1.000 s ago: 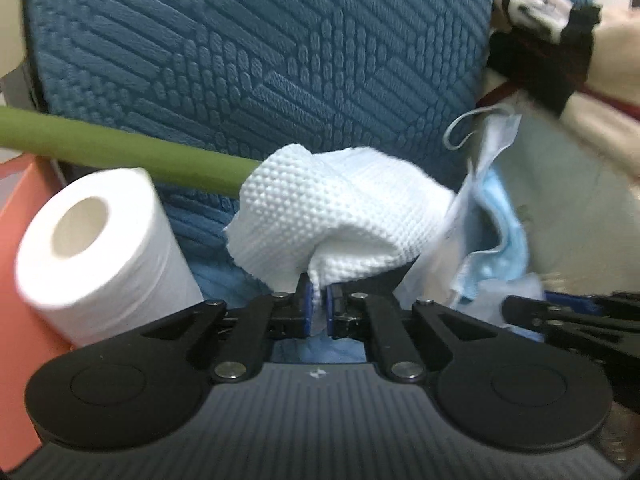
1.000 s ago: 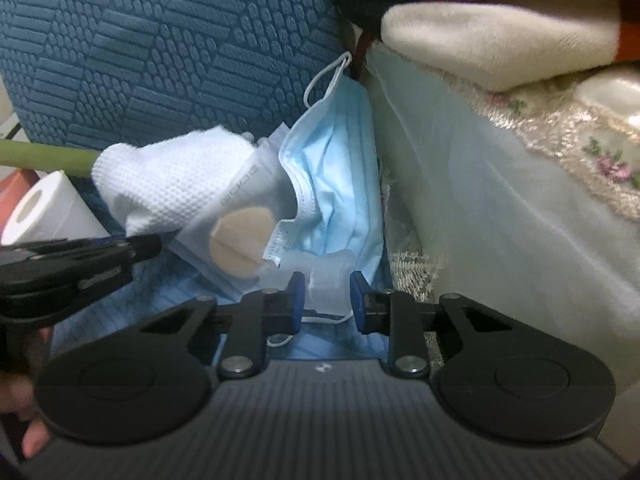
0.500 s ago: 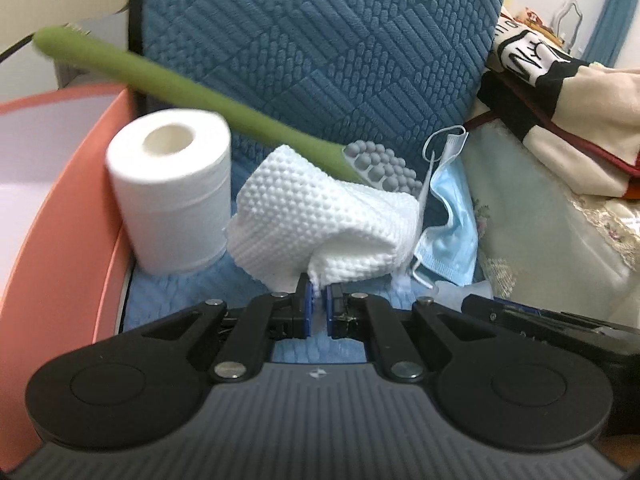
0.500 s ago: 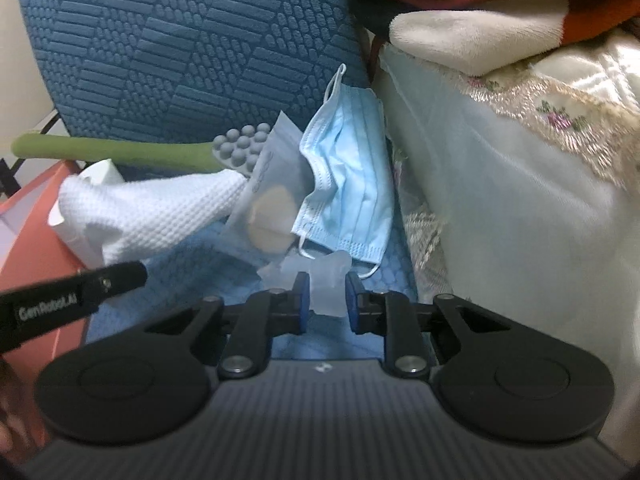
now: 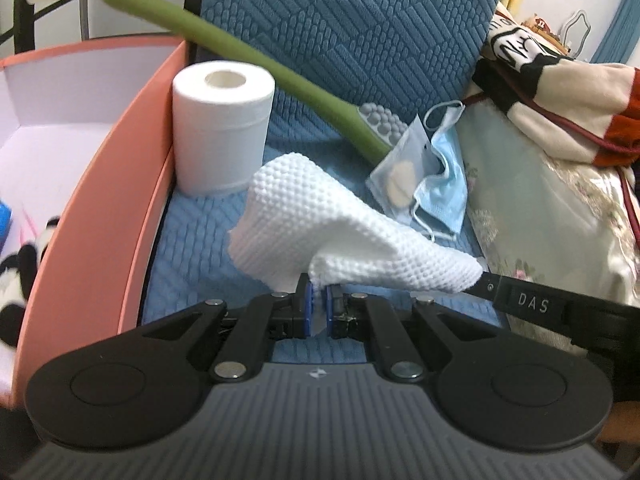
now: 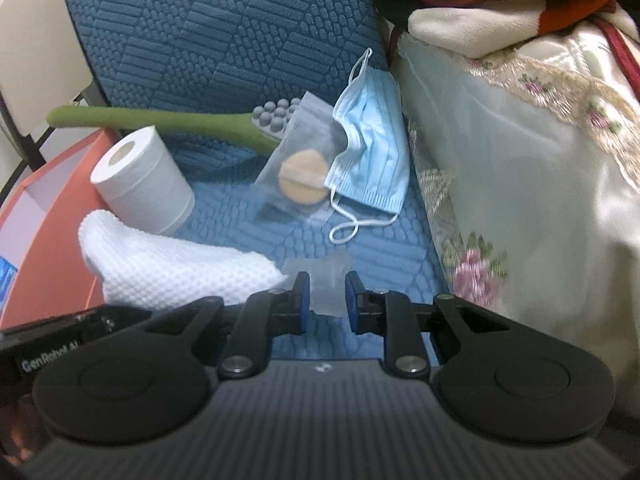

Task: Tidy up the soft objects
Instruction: 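Close the left tool on the white wipes and pull them off the seat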

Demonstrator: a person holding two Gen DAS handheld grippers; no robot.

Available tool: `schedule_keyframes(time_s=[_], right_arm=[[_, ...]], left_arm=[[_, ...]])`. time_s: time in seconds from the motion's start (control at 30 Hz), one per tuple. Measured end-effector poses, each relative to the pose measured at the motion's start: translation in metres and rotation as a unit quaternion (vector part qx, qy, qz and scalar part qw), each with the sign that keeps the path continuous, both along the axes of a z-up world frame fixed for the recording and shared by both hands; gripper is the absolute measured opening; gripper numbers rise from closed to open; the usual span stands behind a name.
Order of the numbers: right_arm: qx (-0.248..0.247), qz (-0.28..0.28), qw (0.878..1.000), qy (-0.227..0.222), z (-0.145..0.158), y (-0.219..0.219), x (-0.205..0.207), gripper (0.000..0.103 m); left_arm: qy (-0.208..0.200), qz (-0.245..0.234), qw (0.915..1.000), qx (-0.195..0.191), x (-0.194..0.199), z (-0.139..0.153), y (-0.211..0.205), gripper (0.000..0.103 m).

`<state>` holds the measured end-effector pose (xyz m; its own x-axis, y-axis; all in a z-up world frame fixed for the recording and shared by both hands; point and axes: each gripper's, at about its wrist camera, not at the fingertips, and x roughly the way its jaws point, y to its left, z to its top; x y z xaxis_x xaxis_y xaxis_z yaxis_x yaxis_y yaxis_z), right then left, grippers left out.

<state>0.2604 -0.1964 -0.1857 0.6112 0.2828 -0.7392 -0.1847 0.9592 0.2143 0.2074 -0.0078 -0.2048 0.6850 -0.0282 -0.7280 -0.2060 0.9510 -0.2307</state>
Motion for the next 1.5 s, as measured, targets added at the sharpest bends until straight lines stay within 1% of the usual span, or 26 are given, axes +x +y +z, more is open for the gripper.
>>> schedule_keyframes(time_s=[0.13, 0.3, 0.47, 0.53, 0.57, 0.6, 0.63, 0.77, 0.83, 0.9, 1.03, 1.23, 1.4, 1.5], right_arm=[[0.001, -0.003, 1.000, 0.009, 0.002, 0.000, -0.015, 0.022], [0.007, -0.003, 1.000, 0.025, 0.005, 0.000, -0.036, 0.022], [0.010, 0.003, 0.999, 0.039, 0.001, 0.004, -0.039, 0.022], [0.020, 0.003, 0.999, 0.050, -0.005, 0.002, -0.035, 0.022], [0.025, 0.001, 0.998, 0.056, -0.008, 0.001, -0.033, 0.022], [0.029, -0.001, 0.998, 0.062, -0.011, 0.000, -0.031, 0.022], [0.033, -0.003, 0.997, 0.066, -0.013, -0.001, -0.029, 0.022], [0.053, -0.007, 0.996, 0.077, -0.017, -0.005, -0.026, 0.022], [0.057, -0.009, 0.995, 0.081, -0.018, -0.005, -0.026, 0.022], [0.059, -0.011, 0.995, 0.084, -0.019, -0.005, -0.025, 0.022], [0.065, -0.017, 0.994, 0.089, -0.020, -0.007, -0.025, 0.022], [0.072, -0.022, 0.993, 0.096, -0.021, -0.008, -0.023, 0.022], [0.072, -0.023, 0.992, 0.098, -0.022, -0.009, -0.022, 0.022], [0.073, -0.023, 0.992, 0.101, -0.023, -0.009, -0.021, 0.022]], left_arm=[[0.007, -0.009, 0.9999, -0.002, -0.020, -0.002, -0.003, 0.008], [0.020, -0.025, 0.9993, -0.018, -0.037, -0.005, -0.005, 0.008], [0.034, -0.053, 0.9978, -0.023, -0.046, -0.008, -0.009, 0.010], [0.034, -0.061, 0.9972, -0.025, -0.049, -0.008, -0.011, 0.019], [0.034, -0.066, 0.9970, -0.025, -0.051, -0.007, -0.012, 0.031], [0.032, -0.067, 0.9970, -0.023, -0.053, -0.006, -0.012, 0.045], [0.027, -0.067, 0.9972, -0.019, -0.055, -0.004, -0.013, 0.048], [0.011, -0.078, 0.9968, -0.015, -0.061, 0.002, -0.015, 0.049], [0.005, -0.078, 0.9969, -0.008, -0.060, 0.002, -0.015, 0.053], [0.003, -0.077, 0.9970, 0.012, -0.056, -0.001, -0.017, 0.058], [0.003, -0.086, 0.9952, 0.046, -0.038, -0.014, -0.019, 0.059], [0.011, -0.097, 0.9926, 0.072, -0.010, -0.033, -0.017, 0.059], [0.035, -0.113, 0.9895, 0.083, 0.006, -0.048, -0.017, 0.059], [0.028, -0.112, 0.9887, 0.095, 0.006, -0.051, -0.019, 0.059]])
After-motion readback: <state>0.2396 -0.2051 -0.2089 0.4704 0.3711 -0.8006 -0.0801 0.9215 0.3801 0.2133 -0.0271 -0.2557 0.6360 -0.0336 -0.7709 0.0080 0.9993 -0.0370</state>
